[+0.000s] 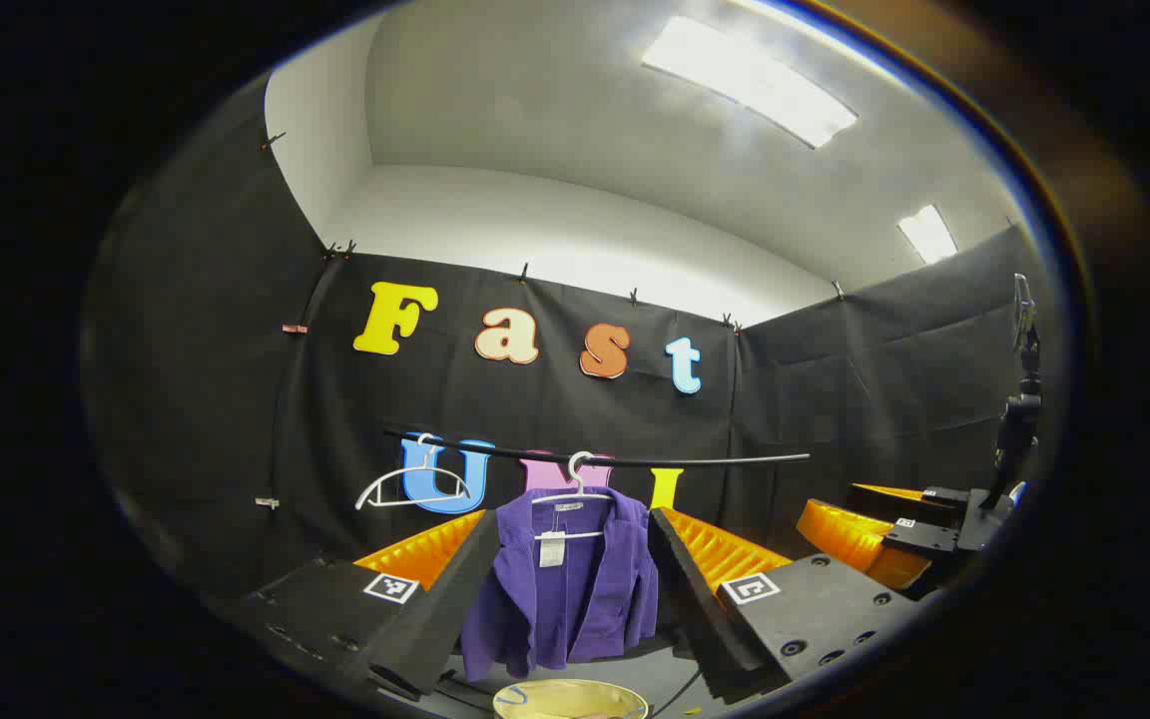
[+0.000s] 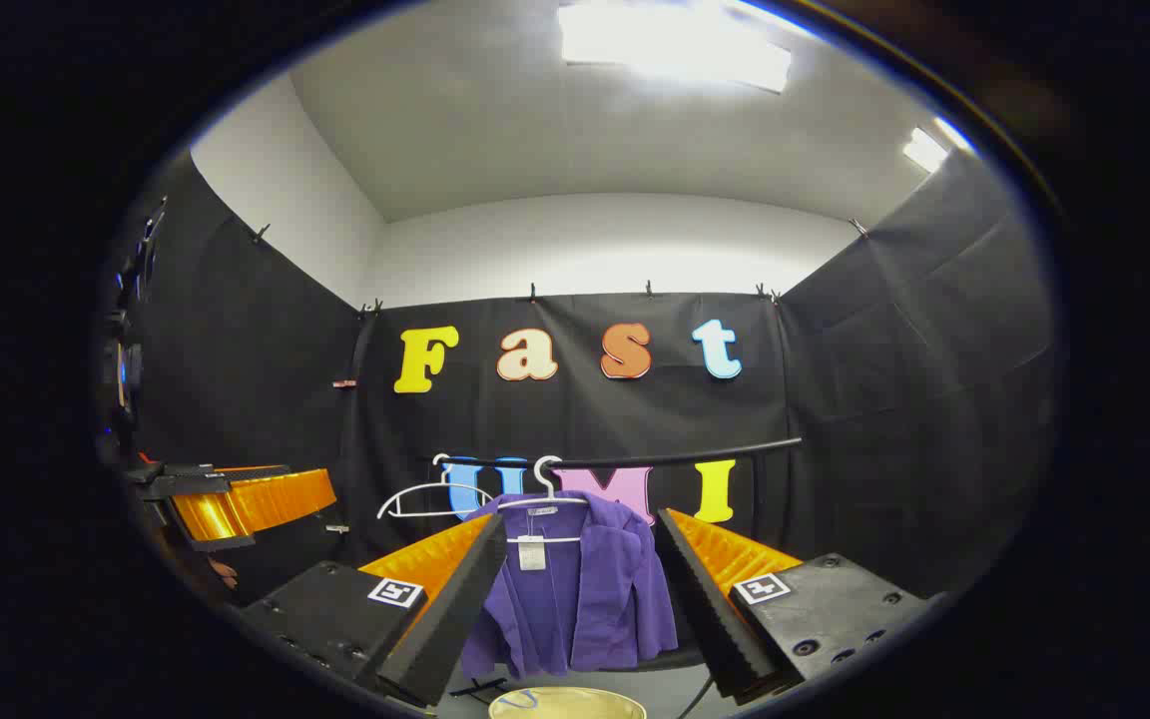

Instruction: Grasp the clothes on the hanger with both hands and then place them into the laundry hamper below.

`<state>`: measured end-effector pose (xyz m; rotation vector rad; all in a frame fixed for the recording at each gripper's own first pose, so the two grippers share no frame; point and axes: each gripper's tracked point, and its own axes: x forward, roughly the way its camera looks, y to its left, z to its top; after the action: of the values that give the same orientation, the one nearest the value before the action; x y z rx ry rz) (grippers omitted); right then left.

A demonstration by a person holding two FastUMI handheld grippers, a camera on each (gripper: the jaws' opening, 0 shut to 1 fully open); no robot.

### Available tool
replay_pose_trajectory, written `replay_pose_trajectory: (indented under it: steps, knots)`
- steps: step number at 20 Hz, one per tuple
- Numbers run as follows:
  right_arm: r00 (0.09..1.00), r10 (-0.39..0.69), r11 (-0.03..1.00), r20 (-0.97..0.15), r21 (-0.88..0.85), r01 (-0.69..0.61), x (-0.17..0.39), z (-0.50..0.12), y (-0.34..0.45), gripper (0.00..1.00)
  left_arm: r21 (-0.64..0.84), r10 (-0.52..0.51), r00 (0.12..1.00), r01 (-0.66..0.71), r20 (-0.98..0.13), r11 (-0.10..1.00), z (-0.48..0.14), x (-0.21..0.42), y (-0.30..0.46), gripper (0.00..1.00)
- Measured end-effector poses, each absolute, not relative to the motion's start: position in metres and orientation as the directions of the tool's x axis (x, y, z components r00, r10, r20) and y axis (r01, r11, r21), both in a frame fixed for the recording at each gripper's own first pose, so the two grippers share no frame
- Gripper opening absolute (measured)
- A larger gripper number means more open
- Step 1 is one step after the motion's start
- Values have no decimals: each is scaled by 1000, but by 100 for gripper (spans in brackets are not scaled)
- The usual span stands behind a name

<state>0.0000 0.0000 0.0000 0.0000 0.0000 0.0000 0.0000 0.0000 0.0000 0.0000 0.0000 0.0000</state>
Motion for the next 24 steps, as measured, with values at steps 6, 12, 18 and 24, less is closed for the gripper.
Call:
replay_pose_trajectory:
  steps: [6, 12, 18, 24]
  knots:
    - [1000, -2, 1000, 3, 11, 2, 4, 3, -4, 96, -7, -2, 1000, 2, -5, 1000, -1, 3, -3, 94]
    - [1000, -6, 1000, 11, -4, 6, 8, 3, -4, 96, -13, -11, 1000, 10, -8, 1000, -3, 8, -2, 94]
    - [1000, -21, 1000, 19, 2, 21, 9, 7, -9, 96, -22, -21, 1000, 21, -9, 1000, -5, 12, -1, 94]
    - [999, -27, 1000, 19, -12, 27, 11, 6, -7, 96, -25, -30, 999, 29, -20, 999, -8, 14, 0, 94]
